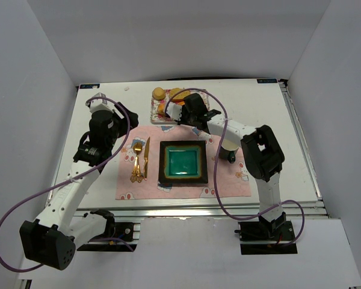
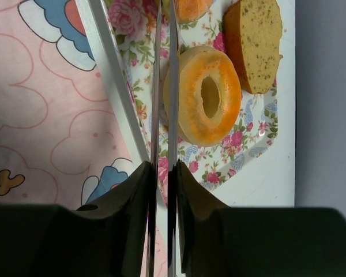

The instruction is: Place the bread

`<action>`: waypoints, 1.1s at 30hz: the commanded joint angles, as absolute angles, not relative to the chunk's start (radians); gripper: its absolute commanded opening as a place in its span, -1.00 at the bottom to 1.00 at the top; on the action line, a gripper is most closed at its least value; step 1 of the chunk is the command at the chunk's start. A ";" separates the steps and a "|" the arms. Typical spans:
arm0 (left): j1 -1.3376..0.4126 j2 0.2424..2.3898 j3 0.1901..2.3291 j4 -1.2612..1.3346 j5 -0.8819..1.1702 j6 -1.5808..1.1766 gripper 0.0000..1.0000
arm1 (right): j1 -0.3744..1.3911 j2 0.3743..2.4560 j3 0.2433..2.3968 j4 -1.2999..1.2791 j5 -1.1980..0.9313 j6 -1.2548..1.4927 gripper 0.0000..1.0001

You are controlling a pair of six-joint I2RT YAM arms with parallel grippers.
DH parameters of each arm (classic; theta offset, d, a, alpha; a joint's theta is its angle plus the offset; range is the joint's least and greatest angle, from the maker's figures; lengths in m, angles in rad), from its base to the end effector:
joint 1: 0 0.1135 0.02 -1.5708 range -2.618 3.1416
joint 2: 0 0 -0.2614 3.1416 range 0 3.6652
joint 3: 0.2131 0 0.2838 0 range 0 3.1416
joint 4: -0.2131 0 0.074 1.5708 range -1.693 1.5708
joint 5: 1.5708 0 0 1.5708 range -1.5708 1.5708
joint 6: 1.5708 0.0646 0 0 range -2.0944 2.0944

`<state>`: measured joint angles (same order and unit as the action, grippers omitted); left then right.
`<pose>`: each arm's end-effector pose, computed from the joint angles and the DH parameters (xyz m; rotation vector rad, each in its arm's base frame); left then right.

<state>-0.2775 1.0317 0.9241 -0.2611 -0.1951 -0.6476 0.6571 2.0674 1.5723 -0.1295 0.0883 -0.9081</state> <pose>0.2883 -0.0691 0.3182 -0.4878 1.8942 -0.4262 0.4226 0.3188 0.1834 -1.5174 1.5966 -0.2376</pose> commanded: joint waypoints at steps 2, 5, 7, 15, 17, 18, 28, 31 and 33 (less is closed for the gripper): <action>-0.273 0.994 0.920 -0.252 -0.196 -0.650 0.67 | 0.661 2.030 1.589 -0.149 0.037 -0.893 -0.94; -0.273 0.989 0.922 -0.253 -0.199 -0.650 0.67 | 0.654 1.996 1.591 -0.152 0.009 -0.862 -1.00; -0.273 0.983 0.922 -0.256 -0.206 -0.650 0.67 | 0.647 1.973 1.586 -0.150 -0.033 -0.844 -1.00; -0.273 0.968 0.917 -0.256 -0.210 -0.650 0.67 | 0.629 1.835 1.480 -0.130 -0.098 -0.828 -1.00; -0.272 0.965 0.920 -0.261 -0.213 -0.649 0.67 | 0.626 1.781 1.454 -0.156 -0.127 -0.828 -1.00; -0.272 0.963 0.922 -0.264 -0.215 -0.647 0.67 | 0.624 1.757 1.415 -0.166 -0.141 -0.830 -1.00; -0.270 0.936 0.885 -0.238 -0.207 -0.661 0.67 | 0.595 1.277 1.074 -0.391 -0.383 -0.949 -1.00; -0.270 0.939 0.882 -0.239 -0.196 -0.660 0.67 | 0.595 1.165 0.988 -0.460 -0.405 -0.991 -1.00; -0.268 0.940 0.881 -0.238 -0.192 -0.655 0.67 | 0.595 1.129 0.945 -0.483 -0.400 -1.000 -1.00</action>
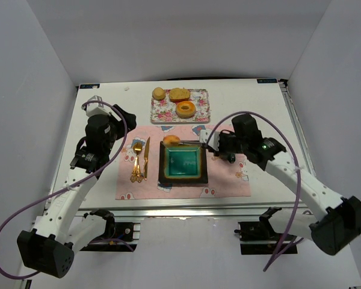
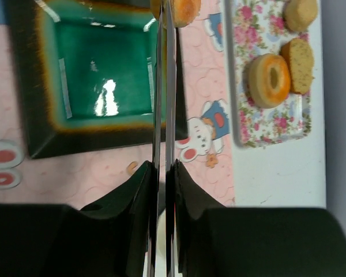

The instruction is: Place the bread

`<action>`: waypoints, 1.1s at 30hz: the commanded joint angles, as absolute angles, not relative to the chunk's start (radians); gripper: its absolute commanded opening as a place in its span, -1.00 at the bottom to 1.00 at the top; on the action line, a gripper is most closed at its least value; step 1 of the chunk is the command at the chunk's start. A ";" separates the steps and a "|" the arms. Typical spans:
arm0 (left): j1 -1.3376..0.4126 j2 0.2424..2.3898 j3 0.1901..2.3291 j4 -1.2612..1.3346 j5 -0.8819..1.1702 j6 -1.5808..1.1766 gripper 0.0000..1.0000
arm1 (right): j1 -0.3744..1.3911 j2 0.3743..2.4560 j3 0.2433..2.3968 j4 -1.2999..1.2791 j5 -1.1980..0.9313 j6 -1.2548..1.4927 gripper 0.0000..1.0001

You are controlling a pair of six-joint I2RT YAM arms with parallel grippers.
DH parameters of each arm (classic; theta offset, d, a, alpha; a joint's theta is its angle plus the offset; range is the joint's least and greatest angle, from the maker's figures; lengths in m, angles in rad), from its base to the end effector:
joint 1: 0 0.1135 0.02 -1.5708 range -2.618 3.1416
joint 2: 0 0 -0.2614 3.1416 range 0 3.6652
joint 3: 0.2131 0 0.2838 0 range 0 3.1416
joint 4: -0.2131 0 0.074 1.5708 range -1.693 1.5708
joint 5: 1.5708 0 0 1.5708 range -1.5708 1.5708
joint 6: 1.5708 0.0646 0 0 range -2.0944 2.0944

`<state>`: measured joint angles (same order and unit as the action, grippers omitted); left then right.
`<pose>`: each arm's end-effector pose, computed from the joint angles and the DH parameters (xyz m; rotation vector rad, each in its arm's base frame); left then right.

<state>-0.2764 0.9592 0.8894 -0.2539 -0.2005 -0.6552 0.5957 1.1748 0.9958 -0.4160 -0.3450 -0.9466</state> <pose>0.2738 -0.0643 0.3244 -0.4946 1.8473 -0.4448 0.2480 0.1945 0.2888 -1.6196 1.3849 0.1675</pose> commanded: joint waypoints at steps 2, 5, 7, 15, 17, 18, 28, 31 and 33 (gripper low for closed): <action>-0.268 0.942 0.879 -0.239 -0.183 -0.653 0.67 | 0.595 1.101 0.896 -0.480 -0.377 -1.002 -1.00; -0.267 0.945 0.874 -0.238 -0.172 -0.653 0.67 | 0.595 1.101 0.864 -0.474 -0.362 -0.986 -1.00; -0.267 0.945 0.871 -0.233 -0.169 -0.657 0.67 | 0.595 1.109 0.854 -0.468 -0.357 -0.976 -1.00; -0.267 0.940 0.865 -0.233 -0.167 -0.666 0.67 | 0.595 1.114 0.836 -0.465 -0.357 -0.962 -0.53; -0.267 0.934 0.861 -0.233 -0.169 -0.670 0.67 | 0.597 1.109 0.836 -0.475 -0.360 -0.972 -0.41; -0.267 0.931 0.859 -0.232 -0.169 -0.672 0.67 | 0.597 1.106 0.835 -0.477 -0.362 -0.973 -0.33; -0.267 0.937 0.867 -0.235 -0.169 -0.666 0.68 | 0.595 1.077 0.864 -0.520 -0.403 -0.963 -0.17; -0.267 0.940 0.873 -0.235 -0.167 -0.663 0.68 | 0.595 1.059 0.885 -0.548 -0.433 -0.962 -0.16; -0.267 0.942 0.874 -0.233 -0.166 -0.661 0.67 | 0.597 1.046 0.899 -0.558 -0.449 -0.959 -0.16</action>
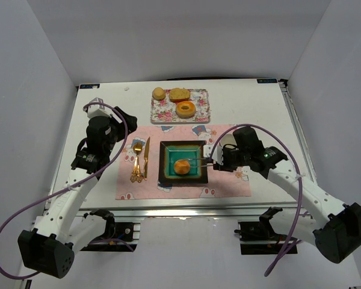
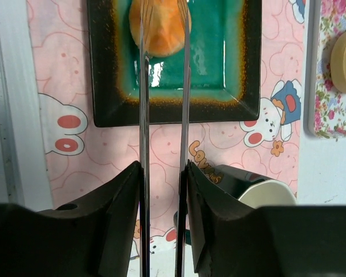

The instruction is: Place the bread

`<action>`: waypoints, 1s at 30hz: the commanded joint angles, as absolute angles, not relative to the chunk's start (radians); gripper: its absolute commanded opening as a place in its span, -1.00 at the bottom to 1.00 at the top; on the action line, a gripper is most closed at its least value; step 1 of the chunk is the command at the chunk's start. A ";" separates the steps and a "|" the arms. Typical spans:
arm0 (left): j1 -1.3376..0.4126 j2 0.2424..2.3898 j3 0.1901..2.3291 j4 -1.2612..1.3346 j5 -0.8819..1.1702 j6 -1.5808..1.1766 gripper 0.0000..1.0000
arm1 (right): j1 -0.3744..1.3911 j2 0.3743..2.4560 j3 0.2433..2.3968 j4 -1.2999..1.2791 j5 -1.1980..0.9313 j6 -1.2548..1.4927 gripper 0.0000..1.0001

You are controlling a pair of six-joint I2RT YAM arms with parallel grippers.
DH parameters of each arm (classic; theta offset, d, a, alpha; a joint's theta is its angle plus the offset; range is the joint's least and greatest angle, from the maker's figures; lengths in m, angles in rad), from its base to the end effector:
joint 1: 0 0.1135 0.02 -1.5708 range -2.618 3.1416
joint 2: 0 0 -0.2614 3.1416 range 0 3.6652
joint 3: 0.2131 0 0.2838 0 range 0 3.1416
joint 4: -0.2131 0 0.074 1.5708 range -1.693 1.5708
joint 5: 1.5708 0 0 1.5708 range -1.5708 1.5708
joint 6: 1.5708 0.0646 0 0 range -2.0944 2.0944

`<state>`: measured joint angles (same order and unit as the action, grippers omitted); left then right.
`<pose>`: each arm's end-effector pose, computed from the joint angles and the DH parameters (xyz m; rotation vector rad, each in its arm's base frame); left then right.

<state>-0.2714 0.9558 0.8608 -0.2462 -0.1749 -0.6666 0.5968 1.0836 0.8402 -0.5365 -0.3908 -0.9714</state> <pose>0.2734 -0.0644 0.3144 -0.4961 1.8694 -0.4651 0.2148 0.1757 0.2418 -1.7474 1.4846 0.2668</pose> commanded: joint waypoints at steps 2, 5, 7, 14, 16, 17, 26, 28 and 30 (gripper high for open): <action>-0.267 0.943 0.873 -0.233 -0.164 -0.661 0.67 | 0.595 1.040 0.908 -0.566 -0.459 -0.950 -0.17; -0.267 0.945 0.874 -0.227 -0.163 -0.663 0.67 | 0.595 1.042 0.929 -0.555 -0.460 -0.914 -0.22; -0.267 0.945 0.874 -0.229 -0.163 -0.663 0.67 | 0.597 1.048 0.949 -0.514 -0.459 -0.869 -0.26; -0.267 0.951 0.874 -0.219 -0.137 -0.667 0.57 | 0.401 1.198 1.166 -0.368 -0.485 -0.471 -0.78; -0.267 0.953 0.867 -0.209 -0.112 -0.670 0.28 | 0.313 1.239 1.238 -0.359 -0.497 -0.344 -0.90; -0.267 0.957 0.865 -0.204 -0.103 -0.670 0.10 | 0.234 1.279 1.253 -0.342 -0.502 -0.307 -0.94; -0.267 1.015 0.848 -0.166 0.054 -0.673 -0.65 | -0.032 1.351 1.009 -0.036 -0.118 -0.051 -1.00; -0.268 1.038 0.845 -0.155 0.095 -0.676 -0.27 | -0.043 1.376 0.962 0.028 -0.045 -0.041 -1.00; -0.267 1.057 0.842 -0.138 0.121 -0.676 0.24 | -0.077 1.433 0.924 0.038 -0.032 -0.037 -1.00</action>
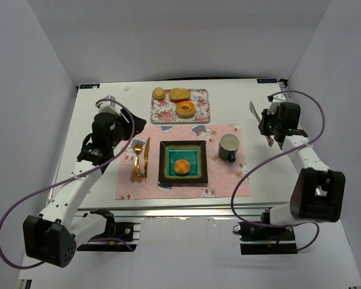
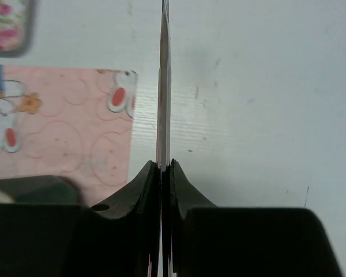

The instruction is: Place the bread

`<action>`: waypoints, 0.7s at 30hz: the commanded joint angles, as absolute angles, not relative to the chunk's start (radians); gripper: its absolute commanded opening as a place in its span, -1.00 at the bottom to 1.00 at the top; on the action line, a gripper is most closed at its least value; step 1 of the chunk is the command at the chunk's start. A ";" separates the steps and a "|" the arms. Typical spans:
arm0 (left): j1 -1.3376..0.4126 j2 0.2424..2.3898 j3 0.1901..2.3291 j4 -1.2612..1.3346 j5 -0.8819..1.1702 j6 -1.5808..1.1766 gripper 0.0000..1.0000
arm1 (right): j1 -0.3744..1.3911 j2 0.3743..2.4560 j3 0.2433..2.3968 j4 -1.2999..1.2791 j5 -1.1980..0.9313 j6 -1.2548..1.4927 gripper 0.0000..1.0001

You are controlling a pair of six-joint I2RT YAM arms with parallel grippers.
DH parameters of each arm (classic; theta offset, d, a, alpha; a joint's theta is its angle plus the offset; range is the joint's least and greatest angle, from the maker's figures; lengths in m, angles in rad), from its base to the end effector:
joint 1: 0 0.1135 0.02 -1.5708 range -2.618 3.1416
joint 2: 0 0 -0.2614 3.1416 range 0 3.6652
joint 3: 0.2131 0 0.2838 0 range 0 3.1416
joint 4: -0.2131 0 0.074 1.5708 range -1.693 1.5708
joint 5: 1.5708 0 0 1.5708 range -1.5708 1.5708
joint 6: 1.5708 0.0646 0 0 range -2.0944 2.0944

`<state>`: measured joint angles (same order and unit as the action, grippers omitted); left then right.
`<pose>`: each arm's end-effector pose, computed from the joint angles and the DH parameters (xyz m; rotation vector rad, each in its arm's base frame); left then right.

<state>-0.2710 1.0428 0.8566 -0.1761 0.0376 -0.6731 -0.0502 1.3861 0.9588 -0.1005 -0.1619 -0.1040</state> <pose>0.2899 -0.0831 0.2978 -0.3722 1.9558 -0.6583 0.3684 -0.0081 0.2407 -0.1536 2.0863 0.0765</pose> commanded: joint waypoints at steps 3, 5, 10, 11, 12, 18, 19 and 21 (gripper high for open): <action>-0.267 1.103 0.841 -0.124 0.175 -0.681 0.43 | -0.113 1.503 0.868 0.080 -0.034 -0.051 -1.00; -0.268 1.129 0.838 -0.118 0.201 -0.683 0.46 | -0.132 1.535 0.841 0.122 -0.052 -0.092 -1.00; -0.293 1.163 0.813 -0.089 0.222 -0.690 0.47 | -0.155 1.592 0.807 0.101 -0.107 -0.170 -0.57; -0.302 1.169 0.811 -0.089 0.224 -0.689 0.47 | -0.158 1.612 0.810 0.077 -0.123 -0.175 -0.29; -0.320 1.181 0.811 -0.090 0.219 -0.687 0.47 | -0.161 1.621 0.811 0.066 -0.130 -0.189 -0.17; -0.396 1.235 0.825 -0.132 0.198 -0.638 0.46 | -0.181 1.651 0.870 0.000 -0.167 -0.215 0.45; -0.403 1.252 0.836 -0.143 0.187 -0.621 0.47 | -0.186 1.654 0.885 -0.036 -0.166 -0.215 0.48; -0.417 1.264 0.841 -0.166 0.186 -0.609 0.48 | -0.192 1.648 0.922 -0.070 -0.176 -0.215 0.54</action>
<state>-0.4000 1.2568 0.8196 -0.1307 0.1917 -0.6498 -0.1791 1.6531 0.8471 -0.0265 -0.1459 -0.1944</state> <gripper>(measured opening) 0.736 0.760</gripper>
